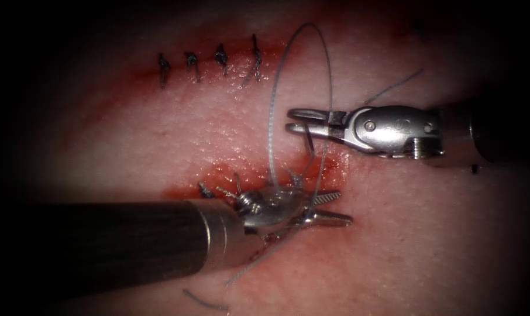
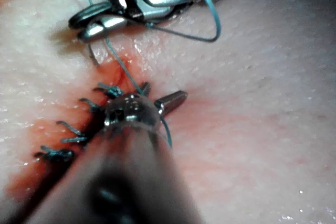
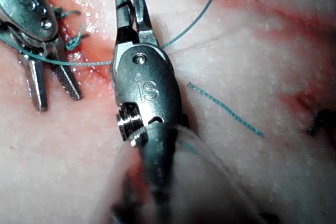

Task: Wound Closure

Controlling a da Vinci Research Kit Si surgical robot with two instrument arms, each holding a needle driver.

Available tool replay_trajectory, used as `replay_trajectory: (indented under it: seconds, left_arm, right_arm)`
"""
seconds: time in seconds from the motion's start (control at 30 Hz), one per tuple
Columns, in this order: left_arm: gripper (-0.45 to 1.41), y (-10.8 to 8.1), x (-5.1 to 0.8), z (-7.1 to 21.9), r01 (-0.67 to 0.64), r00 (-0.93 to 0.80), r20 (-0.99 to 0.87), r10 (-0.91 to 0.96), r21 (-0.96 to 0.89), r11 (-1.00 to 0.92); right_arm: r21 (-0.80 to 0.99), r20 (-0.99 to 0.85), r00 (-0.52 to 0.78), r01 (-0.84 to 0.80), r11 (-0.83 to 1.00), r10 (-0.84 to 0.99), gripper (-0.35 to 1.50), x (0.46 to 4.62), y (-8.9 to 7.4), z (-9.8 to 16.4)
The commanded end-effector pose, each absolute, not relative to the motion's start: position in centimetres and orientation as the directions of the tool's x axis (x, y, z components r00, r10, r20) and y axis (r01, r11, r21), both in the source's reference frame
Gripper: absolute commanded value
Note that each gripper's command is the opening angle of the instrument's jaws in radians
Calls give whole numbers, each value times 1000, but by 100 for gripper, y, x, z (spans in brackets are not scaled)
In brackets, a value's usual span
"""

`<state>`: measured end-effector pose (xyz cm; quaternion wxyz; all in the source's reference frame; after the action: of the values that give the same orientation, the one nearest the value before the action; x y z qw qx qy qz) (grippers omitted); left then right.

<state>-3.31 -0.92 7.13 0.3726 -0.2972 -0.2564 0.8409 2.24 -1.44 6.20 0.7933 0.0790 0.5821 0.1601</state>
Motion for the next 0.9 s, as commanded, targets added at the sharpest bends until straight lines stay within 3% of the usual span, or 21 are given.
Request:
replay_trajectory:
  seconds: [0.03,0.33,0.63,0.9]
  left_arm:
    - [64,-100,-339,718,-473,-549,-306,778,-653,-591]
    - [64,-106,-340,714,-468,-566,-308,765,-644,-605]
    - [64,-107,-341,713,-463,-578,-313,753,-634,-619]
    - [64,-109,-343,712,-462,-589,-312,745,-626,-628]
  right_arm:
    - [328,-892,270,-168,930,363,-35,232,-141,624]
    - [540,-783,223,-216,813,580,-35,234,-122,627]
    - [776,-550,199,-237,584,811,-35,249,-108,626]
    - [814,-483,170,-274,512,859,-35,255,-96,620]
